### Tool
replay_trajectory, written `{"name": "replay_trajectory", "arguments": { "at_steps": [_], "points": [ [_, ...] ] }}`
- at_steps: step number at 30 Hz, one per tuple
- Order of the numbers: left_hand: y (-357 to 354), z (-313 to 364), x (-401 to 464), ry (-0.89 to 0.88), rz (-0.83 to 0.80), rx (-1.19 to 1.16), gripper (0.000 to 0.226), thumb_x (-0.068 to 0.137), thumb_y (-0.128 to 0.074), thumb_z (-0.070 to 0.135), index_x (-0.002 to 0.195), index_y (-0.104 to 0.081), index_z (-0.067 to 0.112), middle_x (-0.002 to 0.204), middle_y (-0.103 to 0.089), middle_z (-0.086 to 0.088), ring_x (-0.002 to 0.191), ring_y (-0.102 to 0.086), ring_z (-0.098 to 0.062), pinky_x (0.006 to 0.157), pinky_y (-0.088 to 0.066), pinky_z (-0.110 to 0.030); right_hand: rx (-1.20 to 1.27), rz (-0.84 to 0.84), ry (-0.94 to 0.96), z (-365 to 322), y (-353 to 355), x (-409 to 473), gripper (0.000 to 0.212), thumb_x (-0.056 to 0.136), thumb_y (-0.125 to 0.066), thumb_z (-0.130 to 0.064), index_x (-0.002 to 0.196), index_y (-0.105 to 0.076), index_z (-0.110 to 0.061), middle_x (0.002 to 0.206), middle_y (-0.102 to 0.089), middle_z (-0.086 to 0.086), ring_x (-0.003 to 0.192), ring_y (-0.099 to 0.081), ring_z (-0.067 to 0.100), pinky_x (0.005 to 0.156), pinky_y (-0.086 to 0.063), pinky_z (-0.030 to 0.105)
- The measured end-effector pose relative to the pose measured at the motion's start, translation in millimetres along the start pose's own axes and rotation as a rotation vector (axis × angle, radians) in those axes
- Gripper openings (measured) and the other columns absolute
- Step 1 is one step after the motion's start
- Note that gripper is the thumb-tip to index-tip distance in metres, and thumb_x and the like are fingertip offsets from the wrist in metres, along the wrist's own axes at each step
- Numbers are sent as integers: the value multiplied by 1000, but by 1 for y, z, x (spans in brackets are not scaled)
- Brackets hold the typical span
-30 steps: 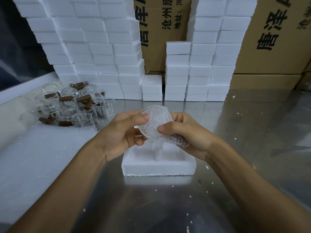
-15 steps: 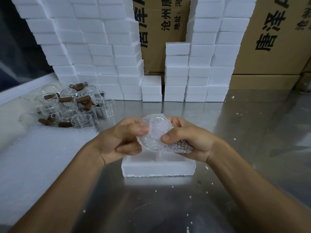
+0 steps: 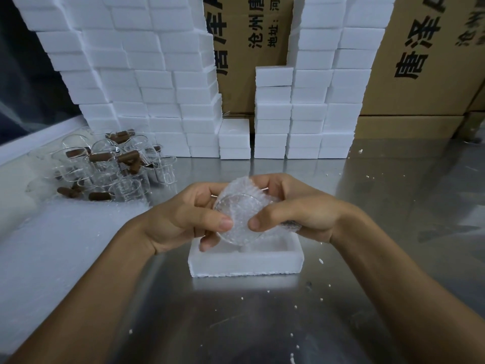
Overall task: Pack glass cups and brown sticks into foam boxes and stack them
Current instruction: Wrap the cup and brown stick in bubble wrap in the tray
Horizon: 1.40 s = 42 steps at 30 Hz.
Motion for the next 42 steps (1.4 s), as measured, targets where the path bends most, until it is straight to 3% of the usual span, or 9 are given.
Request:
{"name": "replay_trajectory", "arguments": {
  "at_steps": [5, 9, 12, 14, 18, 24, 29, 34, 42],
  "points": [
    [5, 3, -1, -2, 163, 130, 60, 67, -79, 1, 124, -61, 5, 95, -68, -12, 67, -62, -28, 51, -50, -32, -343, 98, 35, -15, 10, -9, 50, 64, -82, 0, 109, -66, -11, 101, -74, 8, 90, -72, 19, 82, -58, 32],
    [-3, 8, 4, -24, 262, 251, 65, 69, -77, -5, 128, -58, 14, 119, -66, -4, 84, -70, -30, 56, -56, -35, -570, 154, 62, -25, 14, -15, 45, 62, -88, -2, 100, -66, -12, 83, -69, -2, 69, -64, 11, 61, -51, 24],
    [-6, 11, 8, -35, 315, 300, 75, 68, -81, 6, 136, -53, 22, 133, -58, -1, 101, -70, -30, 78, -60, -48, -710, 215, 71, -32, 20, -18, 47, 61, -91, -10, 98, -65, -22, 83, -66, -9, 67, -62, 7, 57, -48, 20],
    [-8, 10, 9, -24, 299, 277, 76, 68, -84, 21, 137, -52, 28, 131, -60, 1, 108, -68, -26, 89, -58, -47, -777, 246, 77, -34, 22, -19, 48, 60, -92, -13, 96, -64, -28, 82, -65, -14, 66, -60, 5, 58, -47, 17],
    [0, 13, 8, -49, 480, 367, 60, 56, -83, 44, 110, -64, 25, 101, -73, 5, 95, -71, -18, 81, -59, -32, -897, 219, 75, -30, 13, -13, 49, 63, -93, -22, 91, -57, -40, 83, -59, -22, 72, -57, 3, 63, -46, 17],
    [26, 18, -7, -63, 636, 457, 51, 40, -90, 43, 71, -56, 19, 80, -71, 9, 78, -71, -13, 70, -56, -32, -866, 297, 49, -19, 21, -6, 64, 70, -88, -41, 122, -50, -47, 131, -43, -13, 113, -50, 5, 94, -50, 23],
    [38, 12, -15, 109, 609, 669, 54, 33, -95, 49, 54, -55, 20, 74, -70, 20, 76, -66, 7, 68, -45, -28, -645, 373, 68, -17, 39, -8, 23, 87, -77, -26, 107, -66, -29, 91, -74, -8, 81, -72, 10, 72, -55, 24],
    [36, 4, -12, 207, 570, 872, 56, 32, -90, 60, 53, -56, 20, 82, -71, 13, 90, -68, -6, 68, -56, -36, -630, 415, 95, -13, 41, -6, 12, 82, -82, -20, 90, -72, -22, 82, -74, -9, 65, -68, 6, 59, -49, 14],
    [36, -2, -14, 412, 438, 1074, 49, 45, -87, 65, 69, -69, 26, 92, -65, 11, 89, -62, -9, 84, -54, -39, -708, 372, 93, -6, 27, 4, 15, 79, -84, -24, 91, -74, -21, 90, -72, -11, 77, -69, 14, 75, -60, 36]
  ]
}}
Point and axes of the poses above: each hand's wrist, its own x-axis towards the middle knuckle, its own y-axis out of the back of the hand, z = x × y, the point moved 6 cm from there along x, towards the middle knuckle
